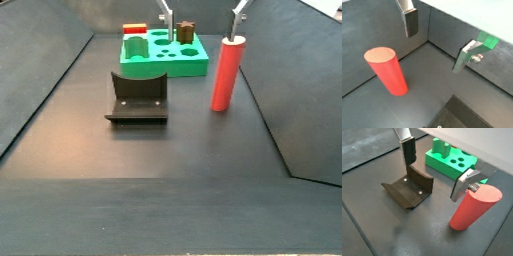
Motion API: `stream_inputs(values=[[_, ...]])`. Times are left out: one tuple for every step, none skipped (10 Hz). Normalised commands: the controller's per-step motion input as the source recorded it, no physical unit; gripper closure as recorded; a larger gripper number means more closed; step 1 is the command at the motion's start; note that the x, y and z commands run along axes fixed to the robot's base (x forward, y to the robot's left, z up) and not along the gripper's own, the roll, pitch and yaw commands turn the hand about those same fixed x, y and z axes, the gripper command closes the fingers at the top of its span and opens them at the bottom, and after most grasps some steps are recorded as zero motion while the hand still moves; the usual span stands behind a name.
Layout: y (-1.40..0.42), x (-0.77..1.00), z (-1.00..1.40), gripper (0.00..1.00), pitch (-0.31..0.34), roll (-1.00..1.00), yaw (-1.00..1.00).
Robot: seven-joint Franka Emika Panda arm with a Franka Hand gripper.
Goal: Pick up the oval object. Move up. Move to above the board. Insert the oval object.
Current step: Pick up the oval object.
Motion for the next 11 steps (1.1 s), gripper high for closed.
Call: stream_inputs(values=[[-0.3,-0.18,-0.15,0.0,-0.123,0.02,-0.21],[-0.17,-0.2,-0.28,0.0,-0.166,-0.01,-0.66],[-0.08,-0.21,-0.24,0.0,-0.124,-0.02,-0.74],[-0.05,-0.19,-0.12,0.0,-0.117,-0.05,-0.78],[-0.01,-0.12,-0.04,0.0,-0.106,-0.05,-0.85],[0.0,-0.21,0.0,0.0,-0.066,0.0,-0.8],[0.0,-0.36,-0.19,0.0,-0.083,0.0,-0.69],[-0.01,-0.36,-0.27,0.0,-0.117,0.0,-0.66],[-0.08,-0.32,-0.23,0.0,-0.193,-0.08,-0.58],[-0.07,-0.1,-0.2,0.0,-0.204,-0.14,-0.43],[-0.12,-0.09,-0.19,0.0,-0.229,-0.15,-0.48]])
